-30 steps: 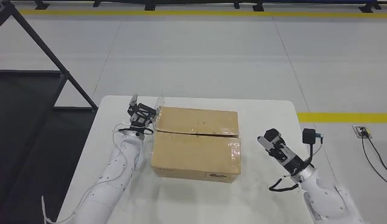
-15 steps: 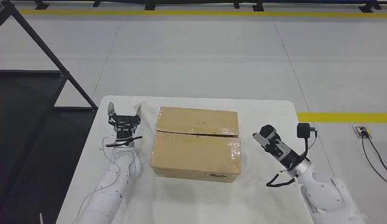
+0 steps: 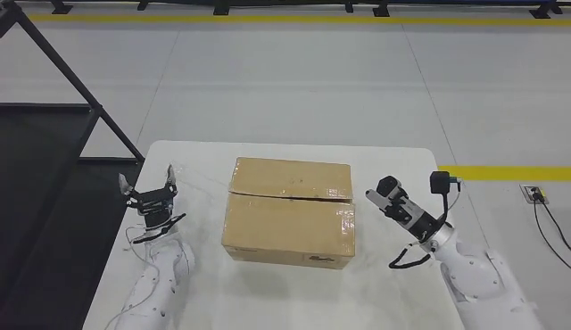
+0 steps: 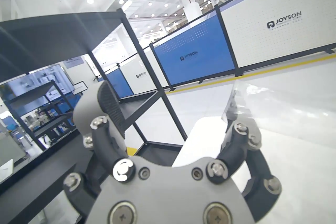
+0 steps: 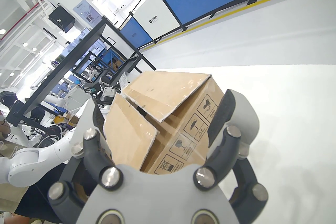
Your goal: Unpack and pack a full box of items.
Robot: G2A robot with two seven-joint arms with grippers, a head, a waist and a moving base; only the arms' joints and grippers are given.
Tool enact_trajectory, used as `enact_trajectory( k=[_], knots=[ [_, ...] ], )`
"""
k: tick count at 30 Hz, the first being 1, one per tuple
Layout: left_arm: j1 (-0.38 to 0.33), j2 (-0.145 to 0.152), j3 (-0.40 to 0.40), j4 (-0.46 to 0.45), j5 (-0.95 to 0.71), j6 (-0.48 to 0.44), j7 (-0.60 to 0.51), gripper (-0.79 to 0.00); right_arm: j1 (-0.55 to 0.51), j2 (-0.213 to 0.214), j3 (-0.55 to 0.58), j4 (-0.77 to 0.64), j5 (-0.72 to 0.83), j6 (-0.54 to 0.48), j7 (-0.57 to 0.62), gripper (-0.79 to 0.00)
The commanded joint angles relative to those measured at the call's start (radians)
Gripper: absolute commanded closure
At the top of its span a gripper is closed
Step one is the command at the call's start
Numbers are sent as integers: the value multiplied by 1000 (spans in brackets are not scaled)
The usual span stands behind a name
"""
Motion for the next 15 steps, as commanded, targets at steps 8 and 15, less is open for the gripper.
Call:
enact_trajectory(
  k=[8,15],
  knots=[
    [193,36,-141,-206,73,39,-171,-785,52,2,-19,-4,-14,5,44,-785],
    [309,59,-222,-288,181,-1,-347,-785,89,2,-42,-18,-26,9,78,-785]
  ],
)
